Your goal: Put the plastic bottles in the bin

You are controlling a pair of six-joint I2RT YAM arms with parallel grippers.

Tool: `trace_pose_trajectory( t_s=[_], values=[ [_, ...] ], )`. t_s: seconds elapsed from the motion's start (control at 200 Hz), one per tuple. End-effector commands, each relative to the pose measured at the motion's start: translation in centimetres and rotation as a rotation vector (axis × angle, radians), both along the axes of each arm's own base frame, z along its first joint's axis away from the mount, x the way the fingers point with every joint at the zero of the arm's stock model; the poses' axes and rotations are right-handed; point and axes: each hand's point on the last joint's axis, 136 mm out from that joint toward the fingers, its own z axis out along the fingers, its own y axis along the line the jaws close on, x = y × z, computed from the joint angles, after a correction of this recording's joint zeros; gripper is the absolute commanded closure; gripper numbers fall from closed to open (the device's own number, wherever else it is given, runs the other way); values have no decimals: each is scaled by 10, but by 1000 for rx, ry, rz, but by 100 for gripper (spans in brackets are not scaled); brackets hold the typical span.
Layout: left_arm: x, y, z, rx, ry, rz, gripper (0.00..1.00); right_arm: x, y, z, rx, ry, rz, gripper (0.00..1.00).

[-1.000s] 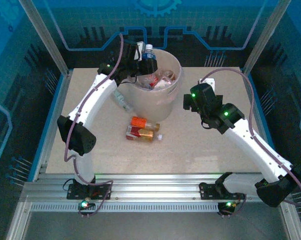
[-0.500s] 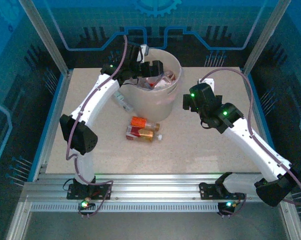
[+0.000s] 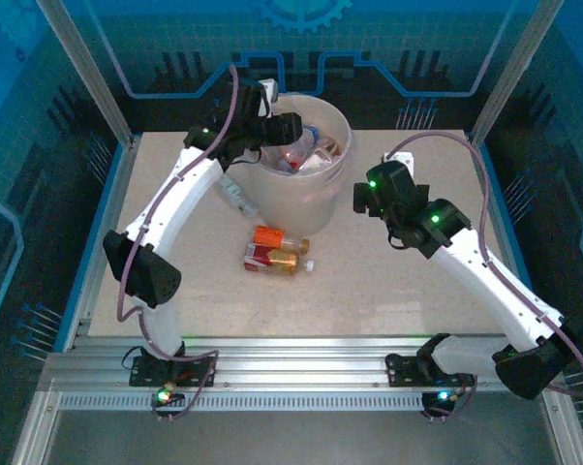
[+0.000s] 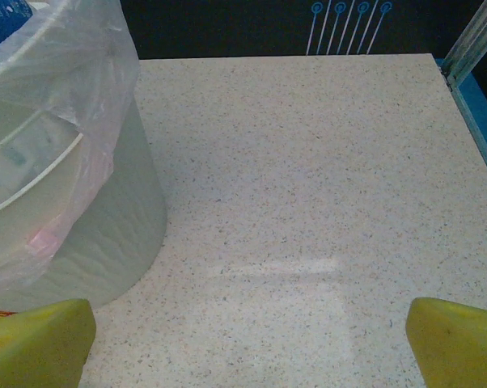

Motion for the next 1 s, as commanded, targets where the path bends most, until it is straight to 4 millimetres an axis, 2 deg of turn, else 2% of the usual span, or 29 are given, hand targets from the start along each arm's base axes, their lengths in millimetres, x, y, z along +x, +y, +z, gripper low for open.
trace_pose_trajectory(
  t_s=[0.0,0.2,0.395,0.55,0.655,0.76,0.996],
  values=[
    [-4,-7,0,13,-17,-19,44,3,-2,7,20,-11,-12,0],
    [-1,-17,-27,18,46,-33,55,2,-2,8,21,-9,-12,0],
    [1,-21,-52,26,101,-40,55,1,0,6,29,0,2,0],
    [3,-20,-59,45,109,-37,54,-1,8,4,47,3,52,0],
    [4,-19,-51,51,89,-33,52,-2,16,3,63,1,102,0],
    [3,-18,-32,44,48,-36,45,-6,29,5,78,-7,182,0],
    [-18,-3,34,3,-103,-19,27,-22,60,6,38,-20,344,0]
  ],
)
